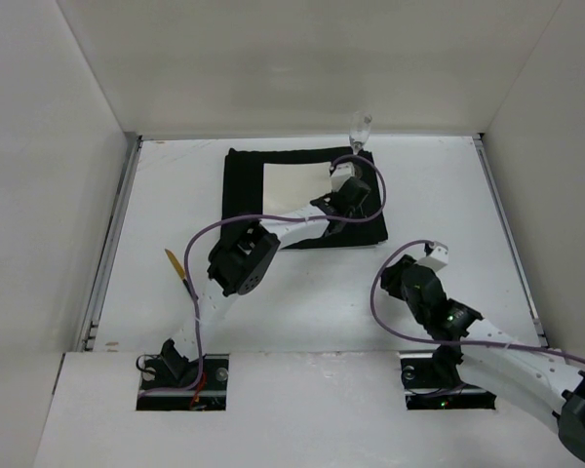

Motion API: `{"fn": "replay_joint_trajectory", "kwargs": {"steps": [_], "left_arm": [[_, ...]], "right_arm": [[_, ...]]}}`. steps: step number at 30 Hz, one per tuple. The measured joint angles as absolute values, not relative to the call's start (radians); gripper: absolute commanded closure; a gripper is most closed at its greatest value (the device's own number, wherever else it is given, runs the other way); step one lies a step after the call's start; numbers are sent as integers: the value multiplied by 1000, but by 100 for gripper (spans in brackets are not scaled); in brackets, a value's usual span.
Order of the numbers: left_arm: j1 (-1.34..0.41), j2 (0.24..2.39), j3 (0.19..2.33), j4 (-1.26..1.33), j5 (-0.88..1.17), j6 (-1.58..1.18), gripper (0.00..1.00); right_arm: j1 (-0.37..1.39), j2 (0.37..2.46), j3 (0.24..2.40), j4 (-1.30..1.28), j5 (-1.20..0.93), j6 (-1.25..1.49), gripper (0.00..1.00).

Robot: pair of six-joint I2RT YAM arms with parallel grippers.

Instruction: Set the dinner table for one person

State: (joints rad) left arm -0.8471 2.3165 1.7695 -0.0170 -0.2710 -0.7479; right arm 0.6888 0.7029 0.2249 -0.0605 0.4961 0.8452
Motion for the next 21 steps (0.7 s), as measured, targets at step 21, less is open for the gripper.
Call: {"fn": "replay_joint_trajectory", "kwargs": {"steps": [21], "left_arm": [[-846, 2342, 1787, -28, -295, -761, 83]], "right_arm": [[695, 685, 225, -44, 503, 846, 60]]}}
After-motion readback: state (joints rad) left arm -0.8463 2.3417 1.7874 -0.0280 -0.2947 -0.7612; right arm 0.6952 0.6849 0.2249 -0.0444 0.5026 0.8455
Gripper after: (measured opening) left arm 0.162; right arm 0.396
